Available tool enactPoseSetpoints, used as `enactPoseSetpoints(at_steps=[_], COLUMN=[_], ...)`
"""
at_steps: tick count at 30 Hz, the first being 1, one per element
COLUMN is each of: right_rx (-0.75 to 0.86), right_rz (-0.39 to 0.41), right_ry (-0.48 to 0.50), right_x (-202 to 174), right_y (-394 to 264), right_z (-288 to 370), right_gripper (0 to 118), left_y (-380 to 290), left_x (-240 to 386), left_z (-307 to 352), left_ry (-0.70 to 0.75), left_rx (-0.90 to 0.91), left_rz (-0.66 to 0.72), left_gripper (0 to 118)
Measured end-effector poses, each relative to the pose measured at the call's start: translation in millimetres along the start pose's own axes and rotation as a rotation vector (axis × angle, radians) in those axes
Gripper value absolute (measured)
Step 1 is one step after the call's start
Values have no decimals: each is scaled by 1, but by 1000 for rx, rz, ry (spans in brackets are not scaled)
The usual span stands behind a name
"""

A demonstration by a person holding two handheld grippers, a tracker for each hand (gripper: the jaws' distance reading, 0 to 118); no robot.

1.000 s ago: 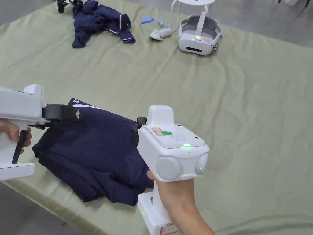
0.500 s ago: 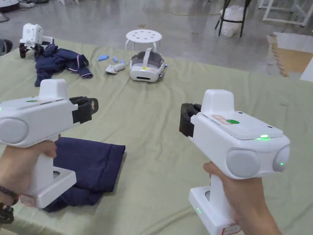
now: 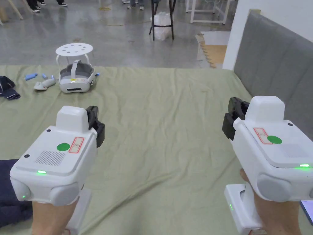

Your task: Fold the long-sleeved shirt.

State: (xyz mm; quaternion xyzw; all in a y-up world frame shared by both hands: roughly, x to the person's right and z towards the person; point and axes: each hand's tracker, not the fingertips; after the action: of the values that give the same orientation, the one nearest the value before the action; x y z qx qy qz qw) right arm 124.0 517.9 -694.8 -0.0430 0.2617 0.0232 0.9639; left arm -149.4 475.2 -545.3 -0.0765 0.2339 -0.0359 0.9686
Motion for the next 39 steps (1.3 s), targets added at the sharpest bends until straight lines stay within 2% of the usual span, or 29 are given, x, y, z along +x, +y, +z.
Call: enactPoseSetpoints(at_steps=[3,9,16,17,18,19,20,23,24,26,29,39], right_rx=[-8,-36,-55,-52,-47,-43,-41,-34,-27,12,-18,7], right_rz=[-25,-16,10,11,17,23,22,14,19,47,71,68], right_ry=[-48,-89,-73,-68,-68,-65,-57,-59,-69,-77,-73,-75], right_x=[15,18,11,8,5,3,3,-2,-3,-8,-10,-8], right_y=[-21,-57,-59,-58,-57,-55,-54,-55,-56,-56,-55,-54], right_z=[14,25,23,22,22,22,22,19,19,21,18,19], right_gripper=[0,0,0,0,0,4,26,116,118,118,118,118], left_y=[-19,-46,-52,-51,-50,-48,-46,-44,-43,-43,-42,-45], left_x=[4,10,3,3,3,3,2,2,3,6,8,11], left_z=[12,31,29,30,30,30,31,32,32,35,34,32], left_ry=[-9,54,63,64,70,69,66,69,77,76,63,67], left_rx=[-3,13,-23,-15,-8,-5,-4,16,39,93,77,56], left_rz=[18,7,31,32,24,21,18,21,33,52,41,36], left_gripper=[6,6,6,9,19,30,52,101,110,111,111,111])
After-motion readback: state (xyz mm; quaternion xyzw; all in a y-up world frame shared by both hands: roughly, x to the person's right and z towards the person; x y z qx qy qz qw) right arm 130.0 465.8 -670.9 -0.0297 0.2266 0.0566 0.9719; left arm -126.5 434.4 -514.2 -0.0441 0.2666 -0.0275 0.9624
